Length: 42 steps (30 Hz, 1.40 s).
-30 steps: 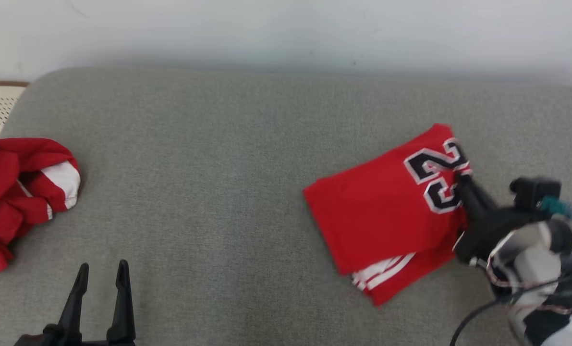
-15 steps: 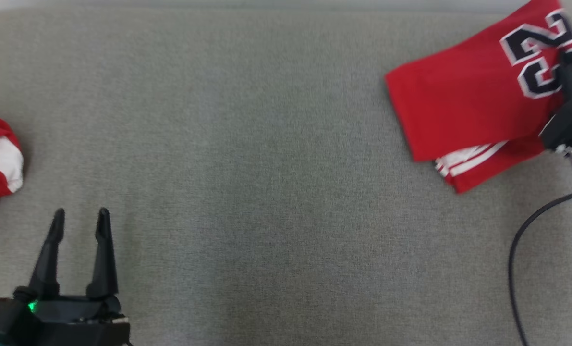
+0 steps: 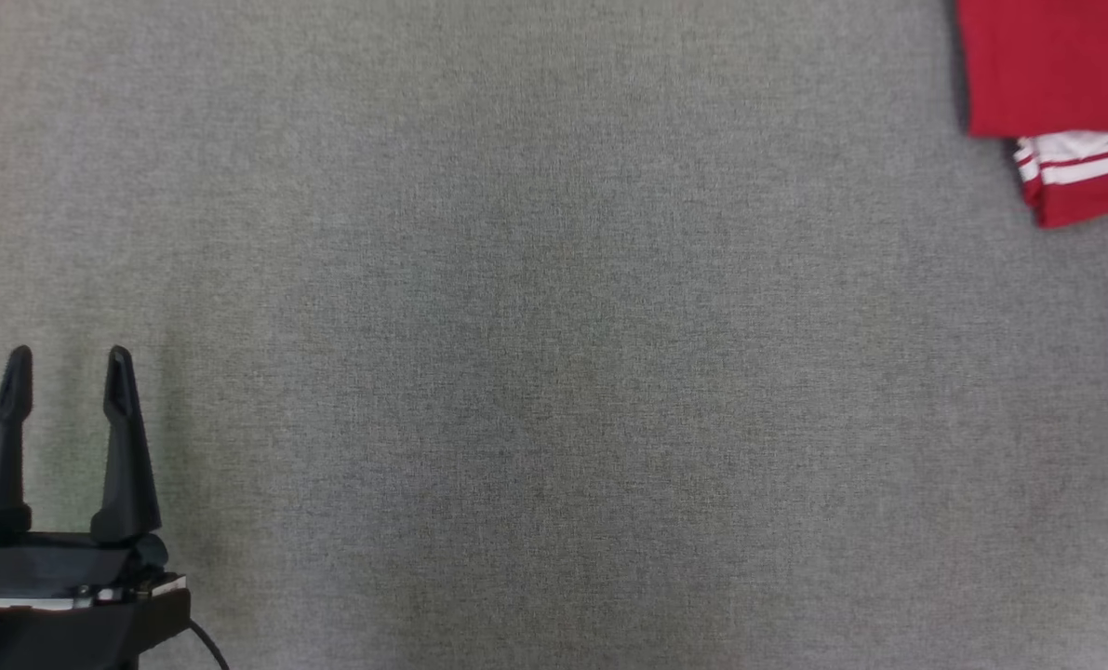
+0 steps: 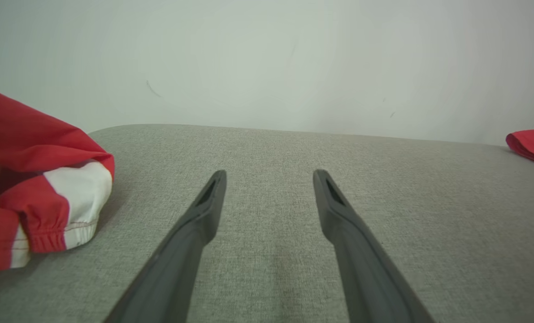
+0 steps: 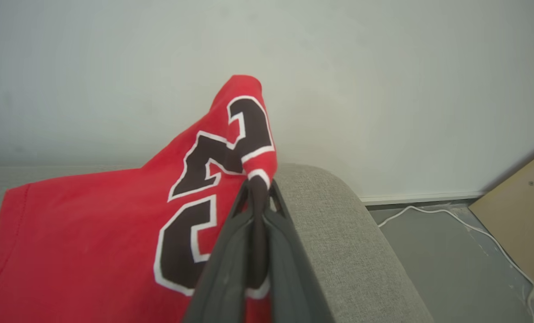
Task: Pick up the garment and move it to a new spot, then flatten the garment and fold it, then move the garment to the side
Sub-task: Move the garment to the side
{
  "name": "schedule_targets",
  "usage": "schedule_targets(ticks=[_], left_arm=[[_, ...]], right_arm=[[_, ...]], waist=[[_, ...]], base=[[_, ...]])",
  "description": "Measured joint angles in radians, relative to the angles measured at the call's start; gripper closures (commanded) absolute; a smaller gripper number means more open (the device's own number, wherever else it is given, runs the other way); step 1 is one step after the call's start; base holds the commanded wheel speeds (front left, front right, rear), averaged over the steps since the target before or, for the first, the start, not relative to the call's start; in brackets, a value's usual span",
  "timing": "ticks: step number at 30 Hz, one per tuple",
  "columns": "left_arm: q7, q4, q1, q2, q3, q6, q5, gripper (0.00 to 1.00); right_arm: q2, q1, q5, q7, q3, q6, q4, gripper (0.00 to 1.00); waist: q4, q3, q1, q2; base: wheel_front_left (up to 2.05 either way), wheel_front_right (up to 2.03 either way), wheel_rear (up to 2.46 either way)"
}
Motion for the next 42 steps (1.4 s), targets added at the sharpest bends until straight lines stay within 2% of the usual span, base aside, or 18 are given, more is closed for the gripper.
schedule_targets(ticks=[7, 14, 15, 16, 17, 20, 24, 26, 30, 31, 37, 42], left_arm=[[0.0, -0.042, 0.0, 0.016, 0.015, -0.001, 0.005, 0.0], [0.0, -0.048, 0.001, 0.018, 0.021, -0.001, 0.009, 0.0], [0.0, -0.047, 0.001, 0.018, 0.021, -0.001, 0.009, 0.0], [0.0, -0.046, 0.001, 0.018, 0.021, -0.001, 0.009, 0.0], [0.0, -0.044, 0.001, 0.018, 0.019, -0.001, 0.009, 0.0], [0.0, -0.036, 0.001, 0.015, 0.014, -0.001, 0.01, 0.0], [0.0, -0.022, 0.001, 0.007, 0.016, -0.001, 0.01, 0.0], [0.0, -0.012, 0.005, 0.002, 0.018, -0.001, 0.01, 0.0], [0.0, 0.011, 0.017, -0.013, 0.021, -0.001, 0.009, 0.0], [0.0, 0.011, 0.017, -0.013, 0.021, -0.001, 0.009, 0.0], [0.0, 0.041, 0.047, -0.03, 0.019, -0.001, 0.007, 0.0], [0.0, 0.074, 0.074, -0.043, 0.018, -0.001, 0.009, 0.0]], right_arm=[[-0.054, -0.049, -0.029, -0.001, 0.002, 0.0, 0.041, 1.0], [-0.049, -0.067, -0.028, 0.002, 0.011, 0.0, 0.061, 1.0], [-0.048, -0.067, -0.028, 0.001, 0.012, 0.0, 0.065, 0.62], [-0.049, -0.068, -0.029, 0.006, 0.011, 0.0, 0.077, 0.08], [-0.049, -0.068, -0.035, 0.012, 0.014, 0.0, 0.088, 0.0], [-0.053, -0.068, -0.069, 0.014, 0.023, 0.0, 0.118, 0.0], [-0.057, -0.075, -0.094, -0.065, -0.014, 0.0, 0.139, 0.0], [-0.04, -0.078, -0.096, -0.089, -0.026, 0.0, 0.136, 0.0], [0.034, -0.062, -0.067, -0.114, -0.042, 0.0, 0.072, 0.0], [0.034, -0.062, -0.067, -0.114, -0.042, 0.0, 0.072, 0.0], [0.117, 0.051, -0.036, -0.12, -0.049, 0.0, -0.119, 0.0], [0.198, 0.219, -0.047, -0.12, -0.105, 0.0, -0.302, 0.0]], waist=[[0.002, 0.034, -0.0002, 0.0], [-0.007, 0.042, -0.0003, -0.0001], [-0.007, 0.042, -0.0003, 0.0], [-0.007, 0.041, -0.0003, -0.0001], [-0.007, 0.04, -0.0003, -0.0001], [-0.005, 0.031, -0.0003, -0.0001], [-0.002, 0.009, -0.0003, -0.0001], [-0.002, -0.008, -0.0003, -0.0001], [-0.005, -0.049, -0.0003, -0.0002], [-0.005, -0.049, -0.0003, -0.0002], [-0.014, -0.123, -0.0004, -0.0002], [-0.022, -0.187, -0.0004, -0.0002]], base=[[0.0, 0.0, 0.0], [0.0, 0.0, 0.0], [0.0, 0.0, 0.0], [0.0, 0.0, 0.0], [0.0, 0.0, 0.0], [0.0, 0.0, 0.0], [0.0, 0.0, 0.0], [0.0, 0.0, 0.0], [0.0, 0.0, 0.0], [0.0, 0.0, 0.0], [0.0, 0.0, 0.0], [0.0, 0.0, 0.0]])
